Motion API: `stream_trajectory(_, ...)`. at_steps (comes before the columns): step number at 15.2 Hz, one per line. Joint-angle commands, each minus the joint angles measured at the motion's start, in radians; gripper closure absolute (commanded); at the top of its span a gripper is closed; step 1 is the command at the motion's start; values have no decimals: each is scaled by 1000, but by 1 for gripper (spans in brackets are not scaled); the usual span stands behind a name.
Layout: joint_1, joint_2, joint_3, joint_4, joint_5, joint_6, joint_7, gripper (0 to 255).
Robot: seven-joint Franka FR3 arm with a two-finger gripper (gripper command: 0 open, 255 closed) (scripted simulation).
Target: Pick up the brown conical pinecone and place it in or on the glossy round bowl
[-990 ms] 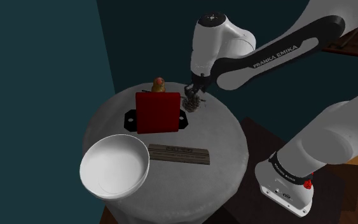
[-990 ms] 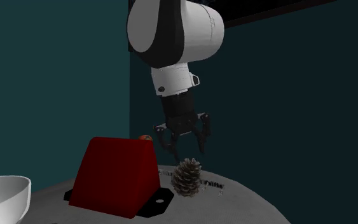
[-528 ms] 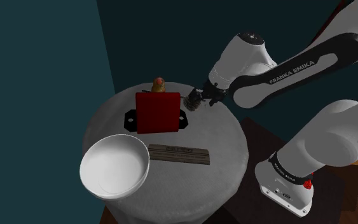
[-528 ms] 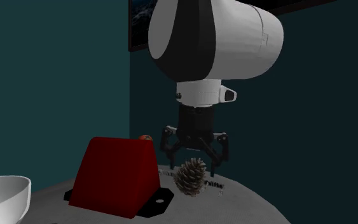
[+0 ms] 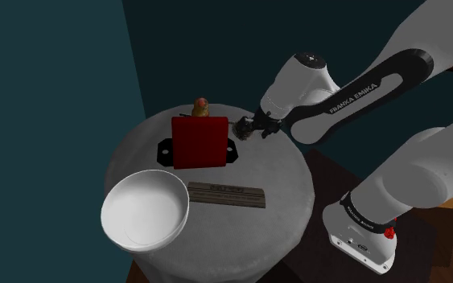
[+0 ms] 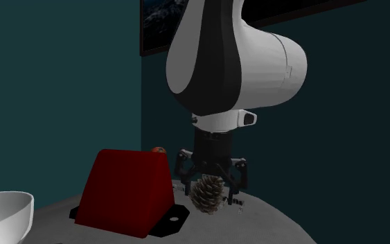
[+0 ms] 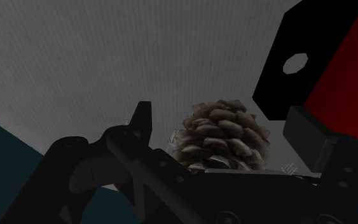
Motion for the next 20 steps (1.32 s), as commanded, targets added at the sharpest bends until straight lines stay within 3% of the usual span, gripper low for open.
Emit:
stream_trajectory(1, -1, 2, 1, 0, -1, 2, 0, 0)
stream_trajectory(4, -1, 2, 0, 0, -1, 2, 0, 0)
stream_trajectory(5, -1, 2, 0, 0, -1, 2, 0, 255)
stream_trajectory(14, -1, 2, 0, 0, -1, 2, 0, 255)
stream_trajectory(15, -1, 2, 0, 0, -1, 2, 0, 0)
stream_trajectory(16, 73, -11, -94, 58, 68, -128, -107, 0)
stream_trajectory(17, 113, -10, -161, 124, 103, -252, -181, 0)
stream_trajectory(20, 118, 66, -241, 364, 158, -597, -342, 0)
